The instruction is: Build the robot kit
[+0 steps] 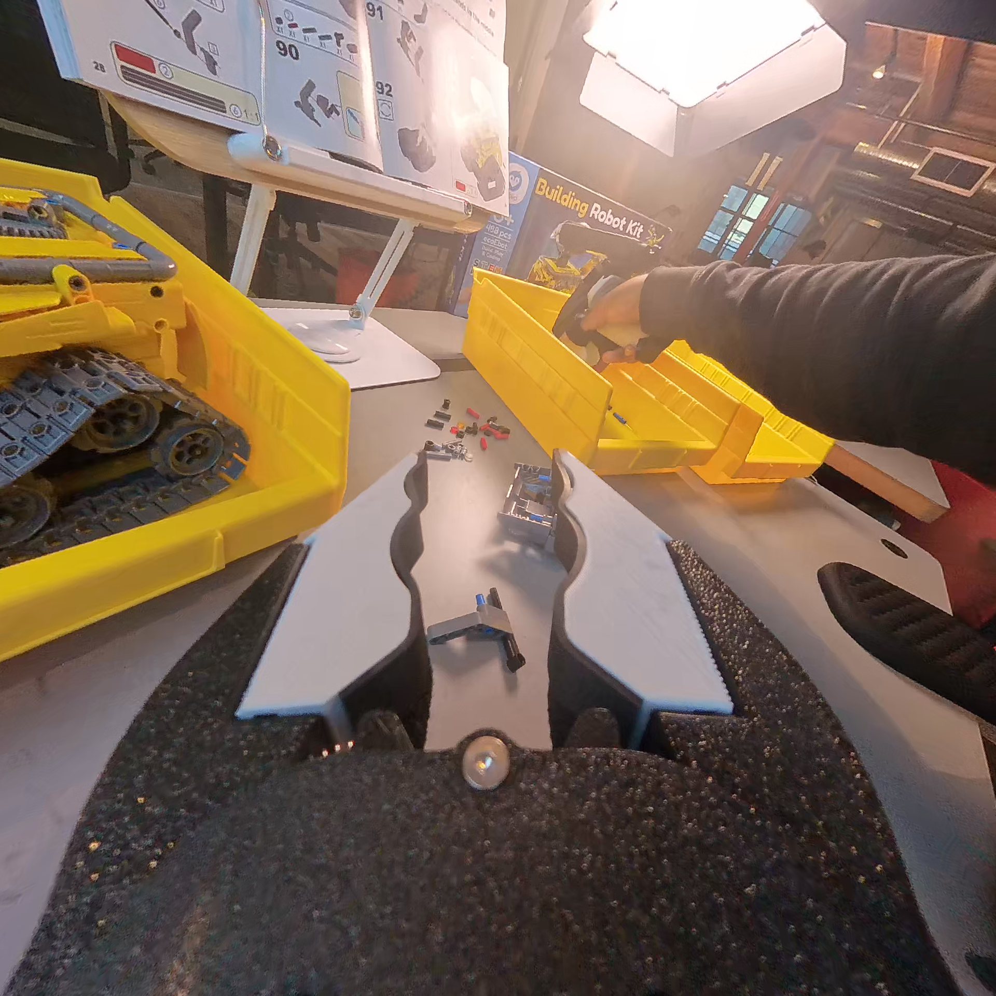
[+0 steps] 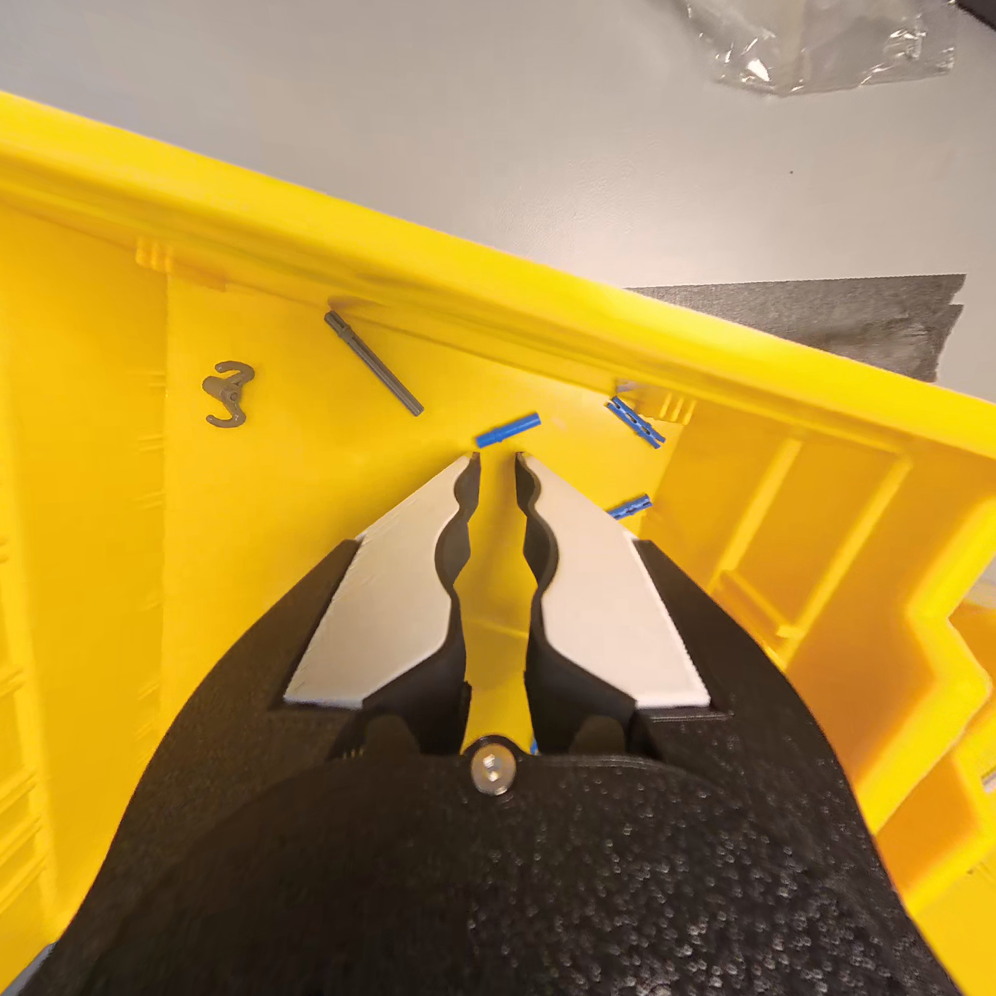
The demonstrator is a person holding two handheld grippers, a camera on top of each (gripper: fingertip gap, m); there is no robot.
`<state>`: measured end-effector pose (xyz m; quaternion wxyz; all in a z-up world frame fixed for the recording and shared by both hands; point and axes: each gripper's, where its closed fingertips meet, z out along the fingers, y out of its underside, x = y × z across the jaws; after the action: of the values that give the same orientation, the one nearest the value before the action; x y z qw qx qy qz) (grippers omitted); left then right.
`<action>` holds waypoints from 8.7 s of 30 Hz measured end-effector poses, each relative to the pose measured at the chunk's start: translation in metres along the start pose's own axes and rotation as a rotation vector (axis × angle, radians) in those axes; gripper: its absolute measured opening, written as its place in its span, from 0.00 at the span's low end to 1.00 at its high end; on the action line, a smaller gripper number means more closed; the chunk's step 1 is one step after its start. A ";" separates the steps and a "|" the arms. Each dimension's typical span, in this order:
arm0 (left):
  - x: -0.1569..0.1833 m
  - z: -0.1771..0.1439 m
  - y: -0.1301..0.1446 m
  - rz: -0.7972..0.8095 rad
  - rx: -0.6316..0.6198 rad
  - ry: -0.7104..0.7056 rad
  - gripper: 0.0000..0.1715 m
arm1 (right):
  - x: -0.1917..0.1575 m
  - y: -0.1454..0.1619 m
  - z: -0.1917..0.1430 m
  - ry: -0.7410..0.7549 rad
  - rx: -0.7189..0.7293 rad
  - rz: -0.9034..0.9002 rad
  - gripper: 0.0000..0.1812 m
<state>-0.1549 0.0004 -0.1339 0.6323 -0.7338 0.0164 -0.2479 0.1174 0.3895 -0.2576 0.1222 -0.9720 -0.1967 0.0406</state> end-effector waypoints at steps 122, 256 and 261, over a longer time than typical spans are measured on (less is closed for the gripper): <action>0.015 0.020 0.032 0.353 -0.117 -0.058 0.34 | -0.192 0.240 -0.135 -0.648 0.746 -0.849 0.15; 0.024 0.007 0.007 0.273 -0.043 -0.018 0.33 | -0.009 0.016 -0.022 0.032 0.364 0.034 0.04; 0.021 0.005 0.005 0.269 -0.036 -0.026 0.33 | -0.088 0.010 -0.121 -0.172 0.700 -0.428 0.04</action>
<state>-0.1334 -0.0034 -0.1315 0.6467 -0.7394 0.1109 -0.1509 0.0554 0.3187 -0.1401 0.4337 -0.8021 -0.3780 0.1599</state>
